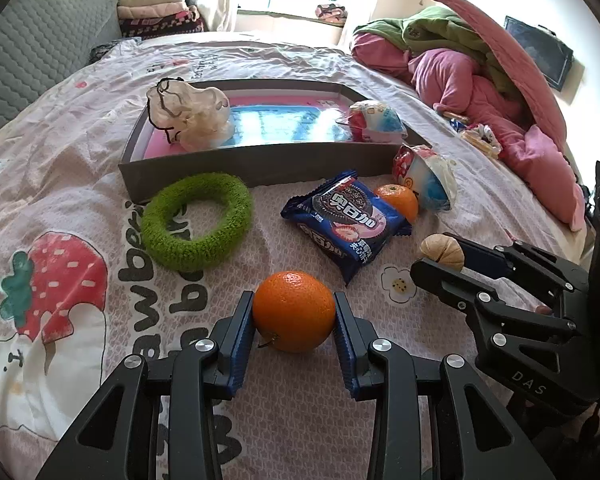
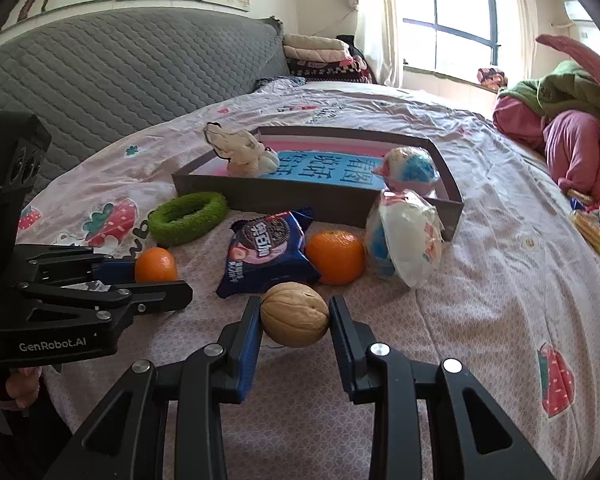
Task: Organize objects
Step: 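Lift the orange with the left gripper while the right gripper lifts the walnut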
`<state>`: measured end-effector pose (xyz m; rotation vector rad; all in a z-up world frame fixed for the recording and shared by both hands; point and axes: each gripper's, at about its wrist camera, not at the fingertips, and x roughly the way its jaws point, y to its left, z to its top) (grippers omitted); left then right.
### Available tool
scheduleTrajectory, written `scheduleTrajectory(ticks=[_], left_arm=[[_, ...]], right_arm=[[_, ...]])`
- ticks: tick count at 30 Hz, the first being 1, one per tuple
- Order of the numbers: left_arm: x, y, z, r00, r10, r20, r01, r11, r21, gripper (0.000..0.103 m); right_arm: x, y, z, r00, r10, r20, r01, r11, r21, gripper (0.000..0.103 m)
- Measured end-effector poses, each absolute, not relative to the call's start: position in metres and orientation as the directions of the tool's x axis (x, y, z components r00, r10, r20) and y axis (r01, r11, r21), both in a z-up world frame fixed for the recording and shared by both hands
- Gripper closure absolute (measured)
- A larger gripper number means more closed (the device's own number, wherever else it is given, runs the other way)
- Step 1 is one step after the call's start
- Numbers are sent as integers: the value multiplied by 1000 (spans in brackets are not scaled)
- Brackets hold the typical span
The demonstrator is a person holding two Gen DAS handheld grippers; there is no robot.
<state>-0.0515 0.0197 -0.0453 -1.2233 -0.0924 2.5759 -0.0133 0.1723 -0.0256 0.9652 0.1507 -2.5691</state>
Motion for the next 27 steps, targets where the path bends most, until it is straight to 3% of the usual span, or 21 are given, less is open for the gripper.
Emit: scheduleTrajectory(ticks=[7,27], left_arm=[[-41,27,-34,-644,240,-726,-235,-966,-111,65],[-33,22,-20,-688,203,-697,-184,-978,-103,65]], right_arm=[[-7,165,-21,-699,-329,-635,424,-906,1,69],[3,168,-2,-728,-365,-581,438,-899,17,69]])
